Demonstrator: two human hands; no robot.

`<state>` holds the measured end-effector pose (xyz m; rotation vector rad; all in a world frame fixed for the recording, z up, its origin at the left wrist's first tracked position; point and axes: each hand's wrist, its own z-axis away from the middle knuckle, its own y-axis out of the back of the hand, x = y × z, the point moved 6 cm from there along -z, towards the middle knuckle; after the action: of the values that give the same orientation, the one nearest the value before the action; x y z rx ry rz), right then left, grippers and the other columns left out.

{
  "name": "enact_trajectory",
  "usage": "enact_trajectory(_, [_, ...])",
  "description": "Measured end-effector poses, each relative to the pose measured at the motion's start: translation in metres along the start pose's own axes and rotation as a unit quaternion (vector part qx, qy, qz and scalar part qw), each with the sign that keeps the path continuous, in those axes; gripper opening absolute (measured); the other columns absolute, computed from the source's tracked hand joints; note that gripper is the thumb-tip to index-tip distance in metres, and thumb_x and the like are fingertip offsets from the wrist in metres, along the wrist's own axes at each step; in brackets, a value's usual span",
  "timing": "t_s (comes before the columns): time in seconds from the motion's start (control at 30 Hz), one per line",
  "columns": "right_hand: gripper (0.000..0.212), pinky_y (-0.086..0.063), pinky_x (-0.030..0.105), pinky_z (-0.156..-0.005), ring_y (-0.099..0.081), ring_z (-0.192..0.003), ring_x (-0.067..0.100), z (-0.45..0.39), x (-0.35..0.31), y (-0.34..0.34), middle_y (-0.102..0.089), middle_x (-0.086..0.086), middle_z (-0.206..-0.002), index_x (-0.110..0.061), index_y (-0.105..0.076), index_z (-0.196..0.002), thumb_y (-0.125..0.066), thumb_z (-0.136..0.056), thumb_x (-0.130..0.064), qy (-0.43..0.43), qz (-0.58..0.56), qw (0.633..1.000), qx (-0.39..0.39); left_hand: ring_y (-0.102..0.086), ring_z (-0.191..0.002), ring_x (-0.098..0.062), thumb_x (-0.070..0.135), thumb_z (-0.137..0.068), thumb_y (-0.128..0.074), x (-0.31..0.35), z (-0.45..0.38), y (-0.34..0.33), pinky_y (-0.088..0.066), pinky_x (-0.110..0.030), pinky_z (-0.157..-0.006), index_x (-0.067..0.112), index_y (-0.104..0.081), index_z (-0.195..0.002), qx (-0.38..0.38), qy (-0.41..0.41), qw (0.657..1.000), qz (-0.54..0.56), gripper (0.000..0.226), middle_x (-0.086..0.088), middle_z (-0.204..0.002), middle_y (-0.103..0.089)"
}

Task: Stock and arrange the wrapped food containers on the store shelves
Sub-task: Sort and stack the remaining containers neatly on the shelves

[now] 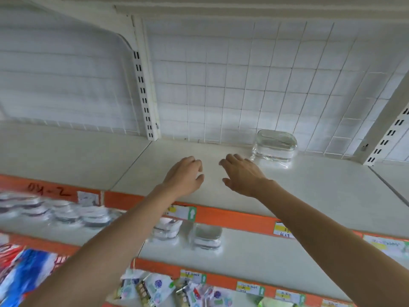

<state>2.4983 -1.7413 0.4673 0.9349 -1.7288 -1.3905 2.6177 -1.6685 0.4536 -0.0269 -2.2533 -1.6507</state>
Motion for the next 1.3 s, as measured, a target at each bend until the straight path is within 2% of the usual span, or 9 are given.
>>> enact_trajectory(0.1, [0.04, -0.037, 0.035, -0.093, -0.04, -0.12, 0.023, 0.004, -0.055, 0.004, -0.045, 0.006, -0.126, -0.012, -0.046, -0.126, -0.05, -0.092, -0.032, 0.024, -0.019, 0.999, 0.012, -0.054, -0.093, -0.023, 0.022, -0.088, -0.056, -0.023, 0.05, 0.029, -0.042, -0.033, -0.076, 0.009, -0.059, -0.093, 0.059, 0.005, 0.998, -0.009, 0.014, -0.006, -0.094, -0.056])
enact_trajectory(0.17, [0.04, -0.037, 0.035, -0.093, -0.04, -0.12, 0.023, 0.012, -0.096, 0.002, -0.046, 0.007, -0.126, -0.013, -0.046, -0.128, -0.049, -0.092, -0.032, 0.046, -0.029, 0.999, 0.006, -0.054, -0.09, -0.024, 0.021, -0.088, -0.056, -0.038, 0.088, 0.038, -0.041, -0.033, -0.073, 0.009, -0.06, -0.091, 0.067, 0.007, 0.997, -0.021, 0.013, -0.006, -0.09, -0.057])
enact_trajectory(0.4, [0.044, -0.036, 0.035, -0.095, -0.038, -0.124, 0.023, 0.053, -0.198, -0.018, -0.043, 0.006, -0.13, -0.012, -0.042, -0.132, -0.047, -0.093, -0.032, 0.073, -0.035, 0.996, -0.022, -0.054, -0.105, -0.024, 0.026, -0.092, -0.052, -0.089, 0.191, 0.036, -0.042, -0.032, -0.083, 0.01, -0.058, -0.113, -0.016, 0.039, 0.997, -0.064, 0.028, -0.005, -0.112, -0.059])
enact_trajectory(0.57, [0.041, -0.037, 0.035, -0.095, -0.039, -0.124, 0.023, 0.083, -0.227, -0.047, -0.045, 0.006, -0.129, -0.012, -0.043, -0.13, -0.047, -0.094, -0.032, 0.051, -0.063, 0.993, -0.083, -0.058, -0.098, -0.023, 0.027, -0.092, -0.052, -0.105, 0.24, 0.025, -0.048, -0.033, -0.078, 0.009, -0.058, -0.111, -0.05, 0.059, 0.995, -0.058, 0.027, -0.006, -0.108, -0.06])
enact_trajectory(0.87, [0.051, -0.037, 0.038, -0.103, -0.037, -0.13, 0.024, 0.118, -0.199, -0.12, -0.043, 0.007, -0.137, -0.012, -0.037, -0.138, -0.051, -0.093, -0.033, -0.04, -0.103, 0.98, -0.168, -0.05, -0.116, -0.02, 0.029, -0.094, -0.05, -0.108, 0.251, -0.027, -0.037, -0.026, -0.078, 0.01, -0.049, -0.131, -0.136, 0.078, 0.988, -0.018, 0.041, -0.003, -0.131, -0.05])
enact_trajectory(1.0, [0.054, -0.035, 0.036, -0.104, -0.035, -0.131, 0.024, 0.111, -0.165, -0.158, -0.041, 0.007, -0.139, -0.012, -0.037, -0.139, -0.054, -0.092, -0.033, -0.083, -0.114, 0.974, -0.175, -0.046, -0.124, -0.019, 0.028, -0.094, -0.051, -0.107, 0.238, -0.062, -0.04, -0.031, -0.093, 0.008, -0.045, -0.136, -0.162, 0.076, 0.984, -0.003, 0.046, -0.004, -0.136, -0.048])
enact_trajectory(1.13, [0.061, -0.035, 0.039, -0.104, -0.033, -0.132, 0.025, 0.087, -0.134, -0.216, -0.038, 0.008, -0.143, -0.009, -0.034, -0.14, -0.058, -0.09, -0.035, -0.116, -0.113, 0.973, -0.167, -0.045, -0.125, -0.02, 0.027, -0.094, -0.051, -0.112, 0.216, -0.115, -0.04, -0.033, -0.1, 0.007, -0.046, -0.135, -0.15, 0.057, 0.987, 0.016, 0.046, -0.004, -0.134, -0.05])
enact_trajectory(1.23, [0.074, -0.031, 0.042, -0.108, -0.025, -0.138, 0.026, 0.061, -0.102, -0.26, -0.027, 0.008, -0.151, -0.007, -0.028, -0.143, -0.062, -0.087, -0.041, -0.165, -0.147, 0.964, -0.149, -0.045, -0.126, -0.02, 0.028, -0.094, -0.052, -0.119, 0.199, -0.162, -0.038, -0.033, -0.101, 0.009, -0.046, -0.136, -0.135, 0.042, 0.989, 0.033, 0.046, -0.003, -0.137, -0.049])
enact_trajectory(1.3, [0.091, -0.023, 0.043, -0.113, -0.013, -0.143, 0.026, 0.045, -0.081, -0.287, -0.014, 0.009, -0.156, -0.005, -0.018, -0.146, -0.067, -0.081, -0.047, -0.18, -0.158, 0.959, -0.153, -0.044, -0.127, -0.019, 0.028, -0.094, -0.052, -0.123, 0.187, -0.192, -0.037, -0.031, -0.102, 0.01, -0.045, -0.137, -0.131, 0.034, 0.99, 0.039, 0.047, -0.002, -0.139, -0.048])
